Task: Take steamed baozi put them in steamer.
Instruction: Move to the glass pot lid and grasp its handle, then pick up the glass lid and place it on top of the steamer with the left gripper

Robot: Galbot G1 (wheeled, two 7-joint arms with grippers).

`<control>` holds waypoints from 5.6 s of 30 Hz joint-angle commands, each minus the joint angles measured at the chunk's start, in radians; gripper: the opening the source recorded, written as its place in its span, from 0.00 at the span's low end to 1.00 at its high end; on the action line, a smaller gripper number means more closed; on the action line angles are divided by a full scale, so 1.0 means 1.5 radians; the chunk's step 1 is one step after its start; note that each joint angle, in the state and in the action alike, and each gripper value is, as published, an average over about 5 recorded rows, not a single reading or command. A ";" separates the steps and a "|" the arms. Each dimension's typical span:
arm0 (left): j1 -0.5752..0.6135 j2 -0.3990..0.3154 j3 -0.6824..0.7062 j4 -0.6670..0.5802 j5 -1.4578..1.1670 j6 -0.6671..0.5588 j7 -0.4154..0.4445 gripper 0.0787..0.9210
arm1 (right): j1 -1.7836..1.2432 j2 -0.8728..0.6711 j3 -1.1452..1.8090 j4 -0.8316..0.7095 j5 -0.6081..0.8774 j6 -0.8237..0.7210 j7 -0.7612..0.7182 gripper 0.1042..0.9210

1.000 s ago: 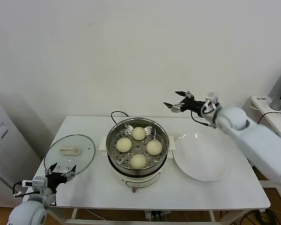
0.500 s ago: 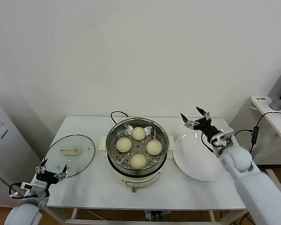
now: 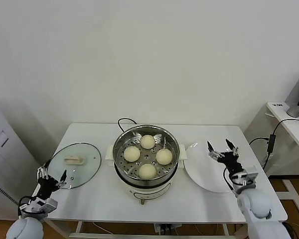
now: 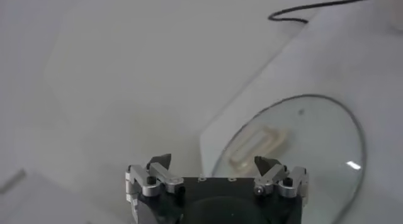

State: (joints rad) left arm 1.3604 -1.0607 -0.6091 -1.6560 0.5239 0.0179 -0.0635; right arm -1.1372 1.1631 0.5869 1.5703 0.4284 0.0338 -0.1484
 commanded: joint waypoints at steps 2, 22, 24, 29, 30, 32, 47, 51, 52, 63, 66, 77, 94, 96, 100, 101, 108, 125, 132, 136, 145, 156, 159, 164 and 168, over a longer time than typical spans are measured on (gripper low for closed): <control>-0.039 -0.035 -0.018 0.072 0.359 -0.105 -0.031 0.88 | -0.053 0.072 0.063 -0.013 -0.047 0.018 -0.003 0.88; -0.181 -0.084 -0.014 0.249 0.527 -0.148 -0.095 0.88 | -0.049 0.087 0.069 -0.048 -0.062 0.031 -0.028 0.88; -0.193 -0.087 -0.013 0.259 0.527 -0.149 -0.100 0.88 | -0.050 0.089 0.069 -0.052 -0.066 0.033 -0.031 0.88; -0.221 -0.089 -0.012 0.279 0.527 -0.150 -0.107 0.88 | -0.049 0.092 0.068 -0.055 -0.072 0.034 -0.035 0.88; -0.226 -0.089 -0.012 0.283 0.527 -0.150 -0.107 0.88 | -0.049 0.092 0.067 -0.055 -0.073 0.034 -0.036 0.88; -0.236 -0.089 -0.011 0.293 0.529 -0.150 -0.108 0.88 | -0.049 0.093 0.067 -0.054 -0.073 0.034 -0.037 0.88; -0.281 -0.094 -0.006 0.350 0.541 -0.159 -0.108 0.88 | -0.061 0.094 0.076 -0.034 -0.073 0.031 -0.040 0.88; -0.277 -0.093 -0.009 0.350 0.540 -0.166 -0.115 0.83 | -0.064 0.094 0.079 -0.030 -0.072 0.030 -0.041 0.88; -0.275 -0.092 -0.009 0.349 0.540 -0.167 -0.117 0.81 | -0.063 0.094 0.079 -0.030 -0.072 0.030 -0.041 0.88; -0.276 -0.093 -0.016 0.359 0.528 -0.221 -0.161 0.44 | -0.061 0.095 0.079 -0.027 -0.069 0.027 -0.041 0.88; -0.272 -0.088 -0.017 0.352 0.507 -0.228 -0.163 0.32 | -0.063 0.094 0.081 -0.026 -0.069 0.026 -0.041 0.88; -0.219 -0.042 -0.021 0.176 0.424 -0.162 -0.087 0.03 | -0.063 0.088 0.085 -0.013 -0.062 0.021 -0.040 0.88; -0.156 0.075 0.109 -0.169 0.309 0.143 0.116 0.03 | -0.065 0.074 0.095 0.002 -0.041 0.015 -0.041 0.88; -0.159 0.076 0.146 -0.194 0.321 0.182 0.124 0.03 | -0.064 0.072 0.096 0.001 -0.043 0.016 -0.044 0.88; -0.175 0.073 0.219 -0.228 0.355 0.242 0.130 0.03 | -0.060 0.065 0.097 -0.002 -0.046 0.019 -0.048 0.88; -0.180 0.070 0.234 -0.235 0.366 0.254 0.134 0.03 | -0.059 0.063 0.097 -0.003 -0.046 0.019 -0.048 0.88; -0.207 0.039 0.331 -0.282 0.447 0.362 0.184 0.03 | -0.057 0.057 0.105 -0.009 -0.046 0.018 -0.048 0.88; -0.259 -0.112 0.448 -0.252 0.617 0.433 0.250 0.03 | -0.056 0.052 0.109 -0.016 -0.047 0.018 -0.049 0.88; -0.238 -0.144 0.457 -0.233 0.660 0.431 0.255 0.03 | -0.060 0.055 0.113 -0.017 -0.046 0.019 -0.051 0.88; -0.232 -0.162 0.460 -0.223 0.687 0.428 0.256 0.03 | -0.061 0.055 0.114 -0.018 -0.045 0.019 -0.052 0.88; -0.236 -0.207 0.462 -0.186 0.720 0.425 0.257 0.03 | -0.065 0.059 0.114 -0.020 -0.046 0.021 -0.055 0.88; -0.245 -0.247 0.485 -0.146 0.740 0.424 0.252 0.03 | -0.070 0.059 0.121 -0.024 -0.046 0.023 -0.057 0.88; -0.250 -0.254 0.489 -0.137 0.740 0.424 0.250 0.03 | -0.071 0.059 0.122 -0.025 -0.046 0.023 -0.058 0.88; -0.257 -0.260 0.490 -0.118 0.735 0.422 0.243 0.03 | -0.072 0.060 0.123 -0.029 -0.046 0.024 -0.060 0.88; -0.259 -0.261 0.491 -0.110 0.729 0.420 0.239 0.03 | -0.072 0.060 0.123 -0.032 -0.047 0.024 -0.060 0.88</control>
State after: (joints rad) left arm 0.9759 -1.4293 0.1178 -1.8605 1.6139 0.6485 0.3020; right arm -1.2454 1.2528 0.7710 1.5258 0.3590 0.0695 -0.2382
